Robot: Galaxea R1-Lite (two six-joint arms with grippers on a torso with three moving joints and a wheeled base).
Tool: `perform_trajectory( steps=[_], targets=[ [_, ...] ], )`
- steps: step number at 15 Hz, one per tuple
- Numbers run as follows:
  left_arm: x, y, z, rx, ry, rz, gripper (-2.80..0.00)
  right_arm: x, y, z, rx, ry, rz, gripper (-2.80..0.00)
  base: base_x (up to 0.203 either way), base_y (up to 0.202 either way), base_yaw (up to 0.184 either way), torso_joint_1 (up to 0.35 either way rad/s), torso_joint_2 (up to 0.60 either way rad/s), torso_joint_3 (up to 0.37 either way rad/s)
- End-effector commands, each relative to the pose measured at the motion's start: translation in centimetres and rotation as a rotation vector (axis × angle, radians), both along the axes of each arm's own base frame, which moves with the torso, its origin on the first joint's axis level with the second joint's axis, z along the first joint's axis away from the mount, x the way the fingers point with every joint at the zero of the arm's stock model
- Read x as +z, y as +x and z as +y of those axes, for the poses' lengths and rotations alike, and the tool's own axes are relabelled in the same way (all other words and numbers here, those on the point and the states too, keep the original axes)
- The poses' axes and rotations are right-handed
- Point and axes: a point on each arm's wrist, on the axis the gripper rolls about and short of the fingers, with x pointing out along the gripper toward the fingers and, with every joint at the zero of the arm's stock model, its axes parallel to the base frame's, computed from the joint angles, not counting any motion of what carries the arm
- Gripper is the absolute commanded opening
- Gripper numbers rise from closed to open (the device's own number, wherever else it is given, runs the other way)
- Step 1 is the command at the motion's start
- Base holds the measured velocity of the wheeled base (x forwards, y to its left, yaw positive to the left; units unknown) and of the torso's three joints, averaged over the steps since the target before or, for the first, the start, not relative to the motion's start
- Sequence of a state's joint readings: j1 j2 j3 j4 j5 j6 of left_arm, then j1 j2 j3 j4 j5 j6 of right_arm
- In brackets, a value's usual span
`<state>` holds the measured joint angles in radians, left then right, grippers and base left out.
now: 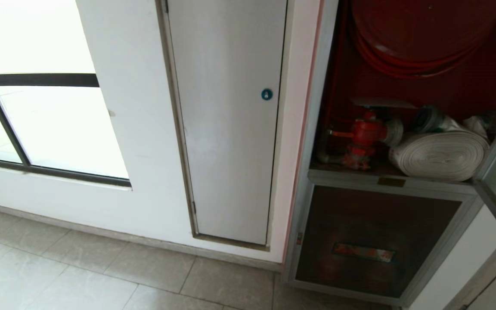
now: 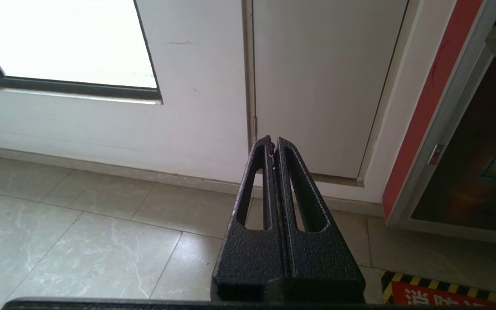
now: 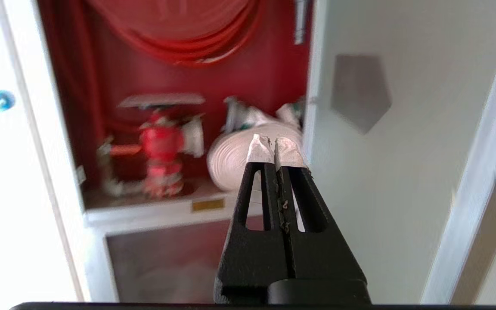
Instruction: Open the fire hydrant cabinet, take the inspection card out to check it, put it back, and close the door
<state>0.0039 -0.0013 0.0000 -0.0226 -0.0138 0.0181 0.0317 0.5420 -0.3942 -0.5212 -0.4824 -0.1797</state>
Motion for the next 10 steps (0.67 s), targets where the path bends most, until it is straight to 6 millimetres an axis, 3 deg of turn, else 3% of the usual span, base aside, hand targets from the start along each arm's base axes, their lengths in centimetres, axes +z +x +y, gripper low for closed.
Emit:
perform_trajectory(
  steps=[1,6,10],
  targets=[
    [-0.2,0.1,0.0,0.001,0.000,0.008,-2.80,-1.3,-3.1,-0.1,0.014,0.001,-0.055,-2.80,0.000,0.000,0.000,0.000,0.00,0.000],
    [-0.2,0.1,0.0,0.001,0.000,0.008,-2.80,-6.1,-6.7,0.1,0.110,-0.009,0.011,-2.80,0.000,0.000,0.000,0.000,0.00,0.000],
    [-0.2,0.1,0.0,0.001,0.000,0.008,-2.80,-12.2,-5.7,0.7,0.345,-0.054,0.158,-2.80,0.000,0.000,0.000,0.000,0.00,0.000]
  ],
)
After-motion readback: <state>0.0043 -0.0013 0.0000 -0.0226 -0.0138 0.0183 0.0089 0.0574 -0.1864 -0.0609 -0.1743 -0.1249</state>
